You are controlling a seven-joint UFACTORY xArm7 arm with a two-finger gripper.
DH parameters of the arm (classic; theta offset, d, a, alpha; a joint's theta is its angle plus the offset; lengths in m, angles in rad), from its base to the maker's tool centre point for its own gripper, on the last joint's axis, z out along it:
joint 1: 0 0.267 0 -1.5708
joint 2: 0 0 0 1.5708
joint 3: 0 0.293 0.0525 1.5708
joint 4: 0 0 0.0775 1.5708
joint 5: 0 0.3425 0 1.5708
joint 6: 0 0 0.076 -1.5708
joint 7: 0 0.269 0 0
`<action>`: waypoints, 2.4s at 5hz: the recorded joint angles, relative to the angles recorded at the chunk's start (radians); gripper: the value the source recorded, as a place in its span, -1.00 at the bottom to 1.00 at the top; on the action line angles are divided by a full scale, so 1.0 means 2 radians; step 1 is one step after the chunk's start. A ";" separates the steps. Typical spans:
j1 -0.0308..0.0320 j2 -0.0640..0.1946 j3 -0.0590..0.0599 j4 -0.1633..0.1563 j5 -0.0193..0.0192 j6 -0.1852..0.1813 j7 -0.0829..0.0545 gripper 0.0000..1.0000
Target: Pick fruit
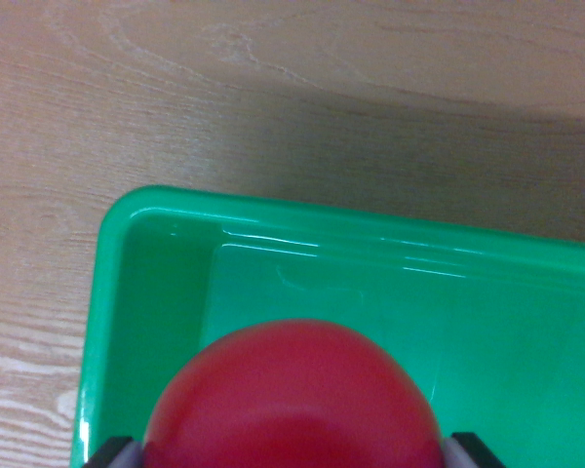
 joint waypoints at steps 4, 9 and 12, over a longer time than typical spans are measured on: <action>-0.0004 -0.011 0.001 0.031 0.0023 0.042 -0.001 1.00; -0.0009 -0.024 0.002 0.069 0.0050 0.093 -0.002 1.00; -0.0010 -0.027 0.002 0.078 0.0057 0.105 -0.002 1.00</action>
